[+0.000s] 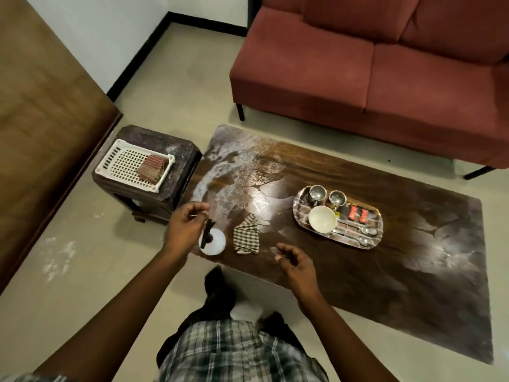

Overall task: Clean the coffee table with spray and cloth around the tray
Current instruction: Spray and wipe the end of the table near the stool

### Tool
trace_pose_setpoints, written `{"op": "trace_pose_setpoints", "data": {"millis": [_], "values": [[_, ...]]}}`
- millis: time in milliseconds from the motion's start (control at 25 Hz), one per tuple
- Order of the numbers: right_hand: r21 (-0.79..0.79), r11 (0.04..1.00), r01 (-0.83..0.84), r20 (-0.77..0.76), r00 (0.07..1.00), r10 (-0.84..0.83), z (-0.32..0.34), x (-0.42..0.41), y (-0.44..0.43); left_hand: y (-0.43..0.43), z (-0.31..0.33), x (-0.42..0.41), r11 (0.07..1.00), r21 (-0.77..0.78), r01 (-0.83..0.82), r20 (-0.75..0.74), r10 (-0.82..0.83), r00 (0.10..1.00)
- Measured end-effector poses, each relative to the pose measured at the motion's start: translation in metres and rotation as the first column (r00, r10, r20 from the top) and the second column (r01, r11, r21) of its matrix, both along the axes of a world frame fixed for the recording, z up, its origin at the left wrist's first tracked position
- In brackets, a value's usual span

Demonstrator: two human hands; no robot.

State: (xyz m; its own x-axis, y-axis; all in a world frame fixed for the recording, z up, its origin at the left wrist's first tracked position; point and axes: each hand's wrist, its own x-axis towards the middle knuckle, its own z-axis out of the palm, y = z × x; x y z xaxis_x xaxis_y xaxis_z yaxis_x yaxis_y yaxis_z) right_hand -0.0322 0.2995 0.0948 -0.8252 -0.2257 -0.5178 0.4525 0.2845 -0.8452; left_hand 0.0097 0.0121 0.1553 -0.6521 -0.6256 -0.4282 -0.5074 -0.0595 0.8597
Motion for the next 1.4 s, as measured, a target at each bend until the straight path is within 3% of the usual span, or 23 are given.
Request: {"op": "trace_pose_setpoints", "data": {"millis": [160,280,360,440,600,760,880,1040,1120,1280,1400], "values": [[0.111,0.989,-0.100,0.027,0.995,0.098,-0.022,0.010,-0.056,-0.055,-0.034,0.033,0.994,-0.112,0.001,0.129,0.013,0.992],[0.168,0.980,-0.110,0.034,0.994,0.106,-0.041,0.008,-0.096,-0.097,-0.075,0.050,0.910,-0.231,0.345,0.252,-0.287,0.924],[0.220,0.968,-0.119,0.039,0.993,0.113,-0.060,0.004,-0.118,-0.117,-0.107,0.058,0.759,-0.156,0.632,0.398,-0.537,0.744],[0.302,0.943,-0.138,0.033,0.990,0.135,-0.077,0.004,-0.131,-0.124,-0.140,0.065,0.618,-0.085,0.782,0.378,-0.706,0.599],[0.474,0.868,-0.148,-0.014,0.984,0.176,-0.109,-0.008,-0.148,-0.114,-0.187,0.051,0.505,-0.090,0.858,0.210,-0.833,0.512],[0.570,0.735,-0.367,-0.023,0.887,0.461,-0.166,-0.023,-0.155,-0.091,-0.211,0.025,0.552,-0.217,0.805,0.115,-0.805,0.582],[0.687,0.592,-0.422,-0.052,0.783,0.619,-0.202,-0.015,-0.154,-0.080,-0.218,0.011,0.568,-0.333,0.752,0.083,-0.777,0.624],[0.780,0.548,-0.302,-0.152,0.758,0.634,-0.241,0.001,-0.154,-0.069,-0.218,-0.021,0.786,-0.140,0.602,-0.120,-0.617,0.778],[0.790,0.561,-0.246,-0.203,0.759,0.618,-0.253,0.003,-0.155,-0.066,-0.223,-0.045,0.855,-0.182,0.486,-0.134,-0.511,0.849],[0.726,0.666,-0.173,-0.372,0.715,0.591,-0.258,-0.015,-0.151,-0.081,-0.226,-0.109,0.932,-0.024,0.362,-0.041,-0.363,0.931],[0.531,0.847,-0.032,-0.441,0.843,0.308,-0.243,-0.067,-0.157,-0.095,-0.221,-0.166,0.919,-0.042,0.391,-0.055,-0.393,0.918]]}}
